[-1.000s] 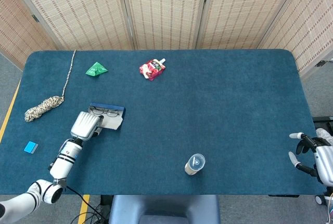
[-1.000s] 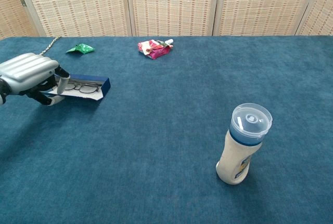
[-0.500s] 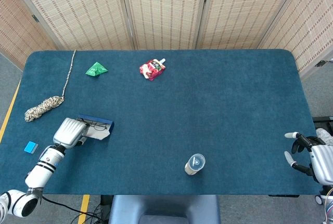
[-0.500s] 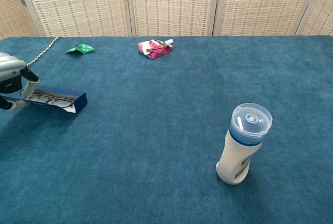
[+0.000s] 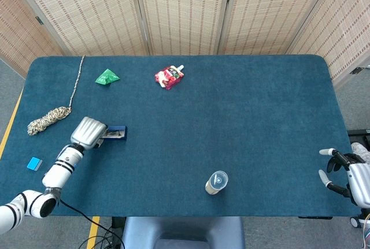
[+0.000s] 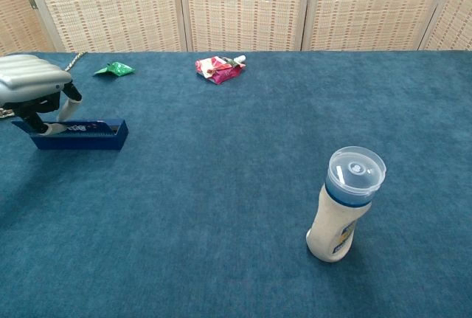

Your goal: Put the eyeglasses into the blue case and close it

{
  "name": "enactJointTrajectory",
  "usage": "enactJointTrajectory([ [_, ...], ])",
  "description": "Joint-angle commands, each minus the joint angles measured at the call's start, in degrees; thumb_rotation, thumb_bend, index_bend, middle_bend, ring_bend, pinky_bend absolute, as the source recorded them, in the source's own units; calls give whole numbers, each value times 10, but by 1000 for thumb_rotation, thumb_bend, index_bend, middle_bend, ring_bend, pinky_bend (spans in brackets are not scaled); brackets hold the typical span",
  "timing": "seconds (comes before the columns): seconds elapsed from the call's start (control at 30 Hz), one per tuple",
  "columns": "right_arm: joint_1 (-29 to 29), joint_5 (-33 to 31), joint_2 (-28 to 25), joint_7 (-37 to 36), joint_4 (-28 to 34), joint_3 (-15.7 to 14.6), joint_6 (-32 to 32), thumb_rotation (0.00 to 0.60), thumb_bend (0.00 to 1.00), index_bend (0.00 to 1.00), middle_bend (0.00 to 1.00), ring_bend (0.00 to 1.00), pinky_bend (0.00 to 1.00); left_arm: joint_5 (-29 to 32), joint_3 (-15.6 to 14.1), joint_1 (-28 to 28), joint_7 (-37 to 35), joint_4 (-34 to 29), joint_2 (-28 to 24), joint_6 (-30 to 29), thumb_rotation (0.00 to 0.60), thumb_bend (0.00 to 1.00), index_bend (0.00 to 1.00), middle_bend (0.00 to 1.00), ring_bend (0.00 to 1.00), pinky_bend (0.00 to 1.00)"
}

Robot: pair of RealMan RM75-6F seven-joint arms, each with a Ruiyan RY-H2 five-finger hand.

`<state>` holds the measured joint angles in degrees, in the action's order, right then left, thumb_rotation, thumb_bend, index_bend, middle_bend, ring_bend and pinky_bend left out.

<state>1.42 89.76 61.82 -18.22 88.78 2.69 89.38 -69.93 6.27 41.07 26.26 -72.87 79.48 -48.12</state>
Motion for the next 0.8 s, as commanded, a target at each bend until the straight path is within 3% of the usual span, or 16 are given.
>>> enactJointTrajectory([
  [0.03, 0, -1, 0, 1, 1, 0, -1, 600, 334, 333, 629, 600, 352, 20, 8, 17, 18, 23, 17, 17, 600, 491, 578, 986, 889, 917],
  [0.23, 0, -3, -1, 3, 3, 0, -3, 600, 334, 333, 629, 600, 352, 63, 14, 40, 58, 67, 44, 38, 600, 490, 483, 981, 888, 916],
  [0.37, 0, -4, -1, 4, 3, 0, -4, 600, 334, 333, 629, 600, 352, 108, 16, 51, 93, 92, 64, 52, 600, 489, 308, 971, 885, 912],
  [0.57, 0, -5, -1, 4, 3, 1, -4, 600, 334, 333, 629, 600, 352, 151, 9, 57, 132, 124, 86, 53, 600, 453, 155, 963, 877, 913],
  [0.67, 0, -5, -1, 3, 3, 1, -3, 600, 334, 333, 629, 600, 352, 168, 9, 57, 140, 127, 87, 49, 600, 388, 131, 960, 874, 913],
  [0.8, -1, -6, -2, 4, 3, 2, -2, 600, 334, 333, 629, 600, 352, 177, 14, 53, 137, 84, 58, 34, 600, 380, 131, 959, 873, 912],
])
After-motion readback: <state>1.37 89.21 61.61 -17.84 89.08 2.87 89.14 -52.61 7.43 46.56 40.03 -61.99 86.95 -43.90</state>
